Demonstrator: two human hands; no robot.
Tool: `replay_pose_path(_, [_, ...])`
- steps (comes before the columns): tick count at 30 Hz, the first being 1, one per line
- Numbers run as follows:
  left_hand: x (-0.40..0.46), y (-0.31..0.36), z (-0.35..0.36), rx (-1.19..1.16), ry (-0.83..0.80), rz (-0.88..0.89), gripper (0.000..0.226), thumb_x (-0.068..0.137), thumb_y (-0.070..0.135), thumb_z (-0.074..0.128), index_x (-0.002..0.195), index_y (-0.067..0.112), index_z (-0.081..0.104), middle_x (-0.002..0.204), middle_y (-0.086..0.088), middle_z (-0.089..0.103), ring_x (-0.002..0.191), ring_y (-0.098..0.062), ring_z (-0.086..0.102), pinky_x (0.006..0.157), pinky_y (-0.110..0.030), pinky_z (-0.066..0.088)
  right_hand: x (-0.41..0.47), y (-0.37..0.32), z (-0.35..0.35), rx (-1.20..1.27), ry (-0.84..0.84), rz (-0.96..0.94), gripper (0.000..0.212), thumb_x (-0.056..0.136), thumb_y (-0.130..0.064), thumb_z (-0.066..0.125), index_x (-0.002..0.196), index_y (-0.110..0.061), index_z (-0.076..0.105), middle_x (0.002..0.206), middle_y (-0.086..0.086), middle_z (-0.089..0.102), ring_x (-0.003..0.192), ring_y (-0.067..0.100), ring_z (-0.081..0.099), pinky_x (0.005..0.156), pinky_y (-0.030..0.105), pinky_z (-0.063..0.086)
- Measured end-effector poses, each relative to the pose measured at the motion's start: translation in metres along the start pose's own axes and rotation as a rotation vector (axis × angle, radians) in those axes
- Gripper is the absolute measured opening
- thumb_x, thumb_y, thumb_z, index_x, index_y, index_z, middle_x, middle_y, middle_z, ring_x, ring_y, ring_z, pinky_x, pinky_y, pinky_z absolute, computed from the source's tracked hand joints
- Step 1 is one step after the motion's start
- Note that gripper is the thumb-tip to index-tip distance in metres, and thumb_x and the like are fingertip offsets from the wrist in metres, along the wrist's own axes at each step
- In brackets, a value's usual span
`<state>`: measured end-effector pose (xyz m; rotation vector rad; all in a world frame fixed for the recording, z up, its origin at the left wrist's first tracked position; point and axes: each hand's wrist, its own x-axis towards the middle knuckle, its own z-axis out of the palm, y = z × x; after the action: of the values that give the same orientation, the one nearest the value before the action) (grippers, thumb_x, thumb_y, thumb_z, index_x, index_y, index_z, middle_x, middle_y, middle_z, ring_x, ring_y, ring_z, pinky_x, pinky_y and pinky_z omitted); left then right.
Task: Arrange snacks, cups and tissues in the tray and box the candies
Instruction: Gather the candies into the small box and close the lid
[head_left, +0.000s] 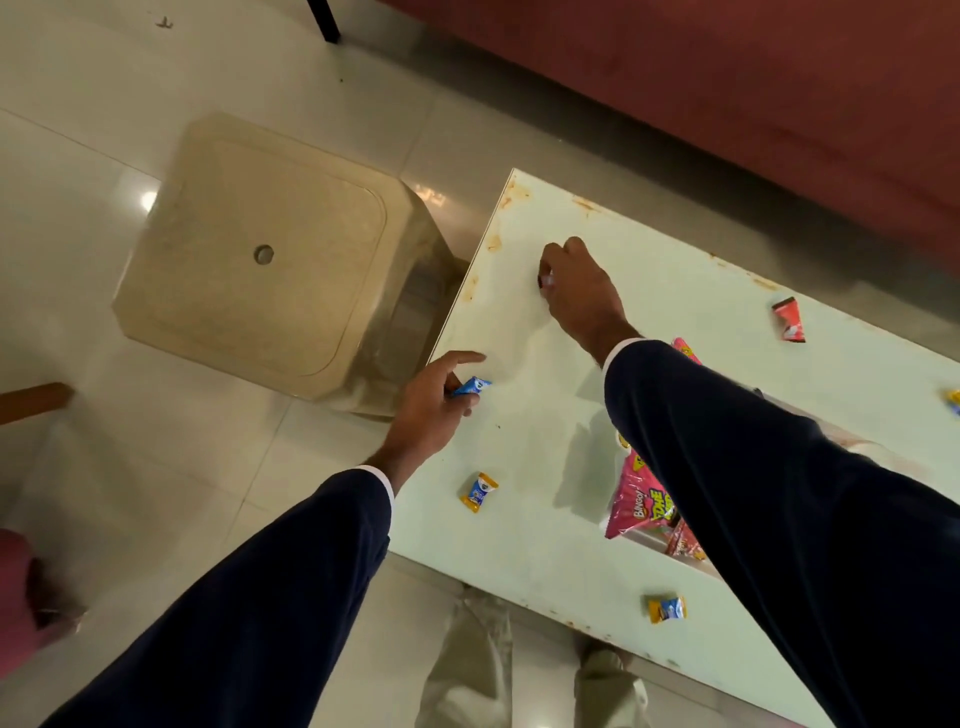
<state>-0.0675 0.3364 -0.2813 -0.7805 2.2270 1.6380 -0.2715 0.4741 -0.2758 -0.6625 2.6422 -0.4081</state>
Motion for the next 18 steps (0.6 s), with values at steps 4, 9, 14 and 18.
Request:
replay_pose_path(4, [-0.014,0.004,0.003,-0.149,-0.073,-0.059,0.022,0.094,-0.002,0.062,0.103,0.017,0.069,0.096,-0.005,0.068,0.070,-0.012,0.065,0.066,-0.020,0.049,-0.026,0.009,0.002,0.189,-0.083,0.153,0.008,0.083,-0.012,0.070,0.087,-0.012,0.063,0.093,-0.002,0.061,0.084,0.021,0.061,0.064,0.028,0.041])
replay_pose_path(9, [-0.035,0.004,0.008,-0.262,-0.145,-0.086,0.018,0.095,0.002,0.045,0.090,0.015,0.055,0.072,-0.004,0.067,0.064,-0.023,0.063,0.056,-0.028,0.043,-0.072,-0.003,-0.004,0.776,-0.008,0.311,0.022,0.075,-0.025,0.085,0.076,-0.014,0.067,0.078,-0.009,0.073,0.065,-0.004,0.062,0.062,0.010,0.046])
replay_pose_path(14, [-0.071,-0.007,0.013,-0.174,-0.125,-0.115,0.008,0.080,0.013,0.043,0.079,0.010,0.051,0.067,0.005,0.054,0.058,-0.013,0.047,0.054,-0.026,0.033,-0.157,-0.020,-0.002,1.638,-0.131,0.375,0.018,0.095,-0.007,0.063,0.084,-0.016,0.052,0.086,0.012,0.075,0.080,0.024,0.073,0.066,0.030,0.057])
replay_pose_path(18, [-0.095,-0.017,0.022,0.080,-0.043,-0.148,0.032,0.101,0.034,0.056,0.074,0.023,0.042,0.054,0.019,0.050,0.049,-0.003,0.042,0.049,-0.017,0.032,-0.236,-0.025,0.011,1.833,-0.165,0.651,0.007,0.102,-0.011,0.052,0.099,-0.015,0.056,0.068,0.001,0.052,0.057,0.013,0.048,0.054,0.025,0.045])
